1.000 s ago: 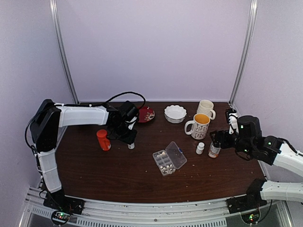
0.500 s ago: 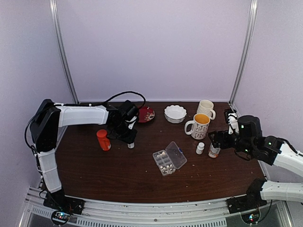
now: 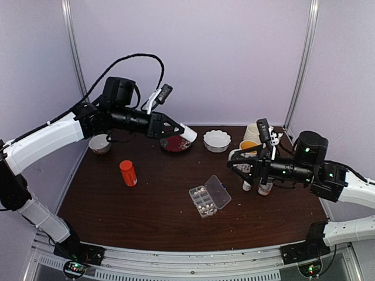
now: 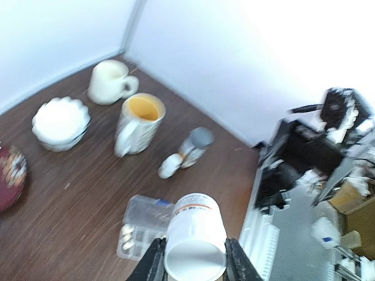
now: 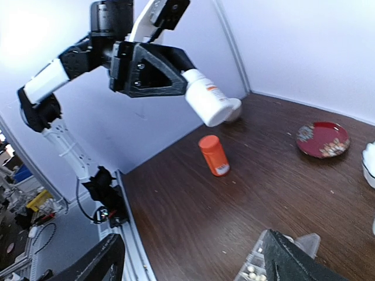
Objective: Sort the pills into containers
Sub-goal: Pick up the pill bottle from the center of the board, then pass from the left arm to the right
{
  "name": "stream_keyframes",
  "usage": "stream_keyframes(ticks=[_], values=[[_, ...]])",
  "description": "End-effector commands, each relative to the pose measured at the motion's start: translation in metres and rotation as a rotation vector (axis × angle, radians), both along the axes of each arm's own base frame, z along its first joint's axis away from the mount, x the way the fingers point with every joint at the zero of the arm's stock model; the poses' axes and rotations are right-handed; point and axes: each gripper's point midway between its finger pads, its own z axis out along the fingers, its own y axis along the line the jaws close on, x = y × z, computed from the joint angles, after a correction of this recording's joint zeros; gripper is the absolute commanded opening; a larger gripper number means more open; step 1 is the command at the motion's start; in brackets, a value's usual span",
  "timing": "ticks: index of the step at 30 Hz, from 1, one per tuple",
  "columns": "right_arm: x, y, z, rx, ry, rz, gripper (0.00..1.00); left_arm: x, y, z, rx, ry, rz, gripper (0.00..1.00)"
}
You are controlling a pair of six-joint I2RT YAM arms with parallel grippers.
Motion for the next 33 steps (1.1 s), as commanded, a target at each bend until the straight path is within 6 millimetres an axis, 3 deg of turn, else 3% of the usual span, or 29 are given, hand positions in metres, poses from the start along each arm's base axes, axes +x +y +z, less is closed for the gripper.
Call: stream_keyframes(ticks=[1, 5, 10, 16, 26, 33], values=[[-0.021, 0.028, 0.063, 0.13, -0.13, 0.126, 0.84, -0.043, -0.014, 0.073, -0.267, -0.069, -0.239, 0.06], [-0.02, 0.043, 0.091, 0.21, -0.154, 0.144, 0.81, -0.064, -0.015, 0.096, -0.341, -0.106, -0.318, 0.05], [-0.013, 0.06, 0.113, 0.26, -0.164, 0.138, 0.81, -0.081, -0.019, 0.105, -0.383, -0.114, -0.387, 0.05], [-0.003, 0.079, 0.116, 0.248, -0.146, 0.13, 0.73, -0.095, -0.022, 0.106, -0.392, -0.117, -0.441, 0.02], [-0.008, 0.089, 0.121, 0.244, -0.156, 0.181, 0.3, -0.099, -0.021, 0.103, -0.388, -0.112, -0.444, 0.01], [-0.016, 0.098, 0.107, 0.157, -0.2, 0.222, 0.25, -0.093, -0.021, 0.1, -0.373, -0.067, -0.396, 0.0]])
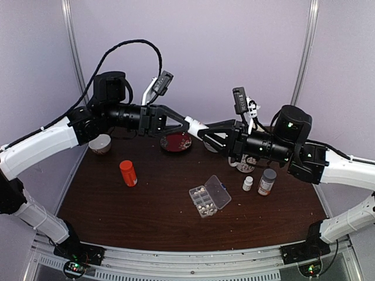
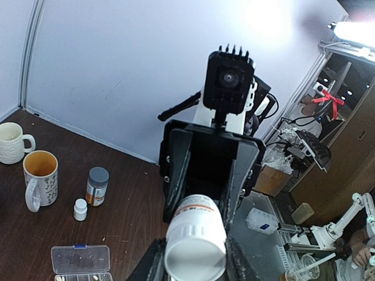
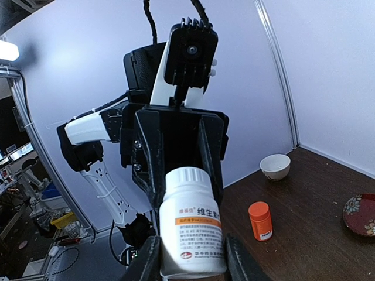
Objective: Sort the pills into containers
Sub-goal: Pass from the left arm to the right
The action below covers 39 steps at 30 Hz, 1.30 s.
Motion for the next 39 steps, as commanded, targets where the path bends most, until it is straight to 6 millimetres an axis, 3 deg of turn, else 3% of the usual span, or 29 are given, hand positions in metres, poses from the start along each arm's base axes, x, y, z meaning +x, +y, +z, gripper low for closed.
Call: stream_keyframes(ticks=[1, 5, 8, 12, 20, 21, 23, 26, 29, 33, 36, 39], values=[[-0.009, 0.009, 0.001, -0.068, -0.092, 0.025, 0.24, 0.0, 0.0, 0.01, -0.015, 0.015, 0.021, 0.0], [-0.001, 0.007, -0.017, -0.244, -0.24, -0.099, 0.22, 0.011, -0.003, 0.001, 0.066, 0.137, 0.081, 0.0], [0.005, -0.001, -0.026, -0.389, -0.475, -0.23, 0.21, 0.02, -0.003, -0.011, 0.121, 0.309, 0.15, 0.0], [0.014, -0.007, -0.032, -0.544, -0.671, -0.348, 0.18, 0.017, -0.009, -0.024, 0.125, 0.512, 0.122, 0.0], [0.018, -0.015, -0.031, -0.655, -0.863, -0.451, 0.13, 0.023, -0.004, -0.023, 0.092, 0.627, 0.187, 0.02], [0.017, -0.016, -0.03, -0.643, -0.85, -0.454, 0.12, 0.023, -0.004, -0.021, 0.083, 0.623, 0.186, 0.07], [0.013, -0.016, -0.027, -0.599, -0.811, -0.435, 0.11, 0.023, -0.003, -0.014, 0.067, 0.594, 0.184, 0.31], [0.005, -0.013, -0.025, -0.54, -0.733, -0.369, 0.11, 0.024, 0.0, -0.005, 0.048, 0.522, 0.195, 0.56], [-0.003, -0.014, -0.022, -0.476, -0.665, -0.331, 0.11, 0.027, 0.004, 0.002, 0.028, 0.475, 0.204, 0.64], [-0.01, -0.021, -0.017, -0.374, -0.583, -0.316, 0.1, 0.031, 0.008, 0.006, 0.008, 0.429, 0.211, 0.96], [-0.015, -0.024, -0.016, -0.291, -0.492, -0.276, 0.1, 0.033, 0.016, 0.011, -0.004, 0.274, 0.224, 0.96], [-0.023, -0.023, -0.015, -0.229, -0.413, -0.205, 0.09, 0.028, 0.03, 0.022, -0.02, -0.01, 0.232, 0.91]])
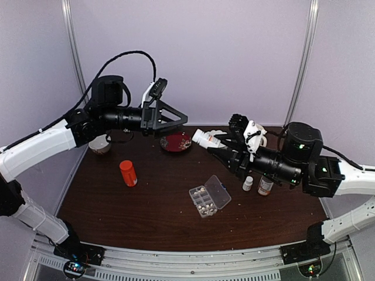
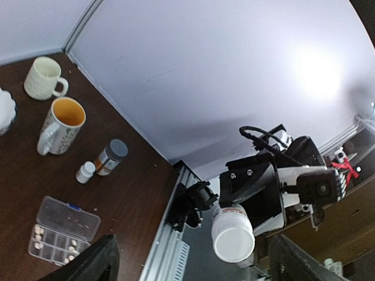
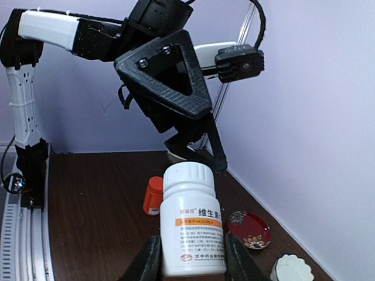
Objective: Sort the pills into containers
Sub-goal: Pass from the left arm to the right, then unscrew the lid of the pill bottle from the pill bottle.
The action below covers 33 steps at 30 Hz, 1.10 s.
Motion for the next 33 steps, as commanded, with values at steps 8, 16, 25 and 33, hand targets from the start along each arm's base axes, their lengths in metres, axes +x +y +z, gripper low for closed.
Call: stream_keyframes(ticks=[8, 16, 25, 33], values=[[-0.032, 0.004, 0.014, 0.176, 0.344, 0.272, 0.09, -0.063, 0.049, 0.049, -0.161, -1.316, -0.144, 0.91], [-0.042, 0.012, 0.02, 0.19, 0.399, 0.345, 0.09, -0.079, 0.037, 0.014, -0.082, -1.601, -0.358, 0.97], [-0.041, 0.027, 0.016, 0.153, 0.42, 0.37, 0.08, -0.088, 0.02, 0.002, -0.06, -1.744, -0.439, 0.74], [-0.043, 0.033, 0.014, 0.156, 0.43, 0.395, 0.08, -0.085, 0.014, -0.003, -0.054, -1.746, -0.443, 0.7]])
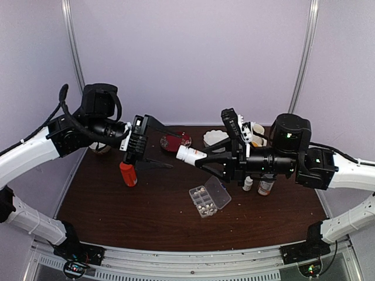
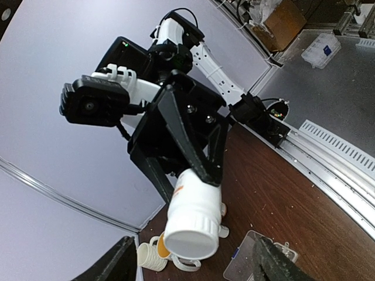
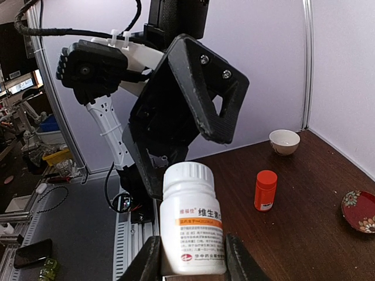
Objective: Sort the pills into containers
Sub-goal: Unscrew the lid of the pill bottle from the pill bottle.
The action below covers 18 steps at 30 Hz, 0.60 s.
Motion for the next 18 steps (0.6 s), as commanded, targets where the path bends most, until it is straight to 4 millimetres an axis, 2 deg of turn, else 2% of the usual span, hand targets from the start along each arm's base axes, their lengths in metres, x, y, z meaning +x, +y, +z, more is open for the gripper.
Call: stream_keyframes(ticks=[1, 5, 9, 12, 18], values=[[-0.004, 0.0015, 0.0203, 0.057, -0.006, 0.032, 0.08, 0.0013, -0.0048, 0.0069, -0.018, -0.042, -0.003, 0.7], [-0.0042, 0.0056, 0.0181, 0.05, -0.003, 0.043, 0.08, 0.0033, -0.0074, 0.0041, -0.011, -0.042, 0.003, 0.68], [-0.0048, 0.0082, 0.0169, 0.048, -0.001, 0.053, 0.07, 0.0042, -0.0102, 0.0032, -0.006, -0.038, 0.004, 0.55], [-0.004, 0.0085, 0.0168, 0.047, -0.002, 0.051, 0.07, 0.0034, -0.011, 0.0028, -0.006, -0.037, 0.001, 0.52], [-0.0037, 0.0098, 0.0141, 0.043, -0.001, 0.052, 0.07, 0.0061, -0.0129, 0.0018, 0.002, -0.015, 0.015, 0.32]])
